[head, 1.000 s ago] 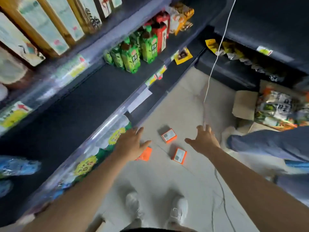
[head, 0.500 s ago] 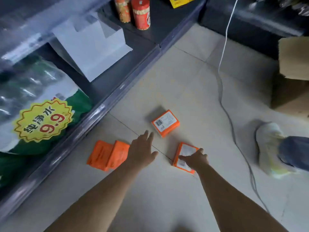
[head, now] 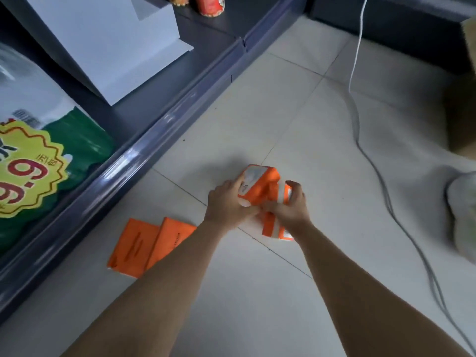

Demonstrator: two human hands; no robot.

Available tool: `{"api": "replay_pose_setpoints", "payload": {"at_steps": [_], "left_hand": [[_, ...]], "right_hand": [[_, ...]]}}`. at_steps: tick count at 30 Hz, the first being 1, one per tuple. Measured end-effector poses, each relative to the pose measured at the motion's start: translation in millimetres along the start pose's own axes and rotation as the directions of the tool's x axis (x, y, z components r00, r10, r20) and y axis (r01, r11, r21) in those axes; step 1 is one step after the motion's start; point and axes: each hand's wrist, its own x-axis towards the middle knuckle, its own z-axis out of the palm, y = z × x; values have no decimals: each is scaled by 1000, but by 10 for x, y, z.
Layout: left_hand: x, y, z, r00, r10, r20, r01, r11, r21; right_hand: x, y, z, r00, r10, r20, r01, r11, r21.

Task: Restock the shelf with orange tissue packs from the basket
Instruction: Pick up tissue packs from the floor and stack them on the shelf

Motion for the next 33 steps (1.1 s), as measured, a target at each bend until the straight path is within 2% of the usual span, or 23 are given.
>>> {"api": "replay_pose_setpoints", "payload": {"at_steps": [2, 4, 6, 8, 11, 15, 18, 20, 22, 24, 26, 28, 30, 33], "left_hand": [[-90, -117, -22, 984, -175, -19, 156, 918, -363], [-94, -190, -31, 949, -312, 35, 273, 764, -584], [-73, -216, -49, 935, -345, 81, 306, 673, -674], [-52, -218, -76, 952, -301, 58, 260, 693, -672], [-33, -241, -107, 958, -274, 84, 266, 745, -611], [11, -285, -186, 936, -225, 271, 326, 846, -423], [-10, -253, -347, 876, -300, 378, 410, 875, -256], [-36, -220, -445, 856, -370, 361, 437, 890, -126], [-73, -177, -498, 896, -296, 331, 318, 948, -14], [-90, -102, -526, 927, -122, 354, 78, 987, 137], [-95, -21, -524, 922, -34, 386, -93, 948, 305], [-100, 44, -464, 934, -33, 356, -158, 855, 494], [-127, 53, -399, 947, -134, 291, -58, 822, 567], [-149, 1, -351, 887, -367, 280, 221, 870, 441]], "right_hand": [[32, -66, -106, 990, 117, 75, -131, 964, 230], [71, -94, -206, 971, 221, 94, -239, 924, 298], [128, -80, -290, 953, 301, 42, -302, 926, 225], [165, -89, -344, 942, 334, 10, -330, 925, 187], [160, -86, -381, 923, 382, 51, -385, 917, 106], [154, -93, -334, 930, 361, 73, -360, 933, -26], [174, -226, -316, 956, 292, 26, -288, 953, -95], [187, -341, -314, 971, 239, 10, -235, 962, -135], [203, -428, -297, 982, 185, 26, -175, 961, -216], [208, -477, -270, 988, 141, 59, -116, 944, -308], [214, -482, -249, 990, 107, 89, -68, 930, -362], [204, -467, -235, 987, 72, 141, -4, 901, -433], [161, -463, -234, 974, 95, 206, 40, 821, -569], [72, -467, -241, 957, 185, 226, 58, 637, -769]]}}
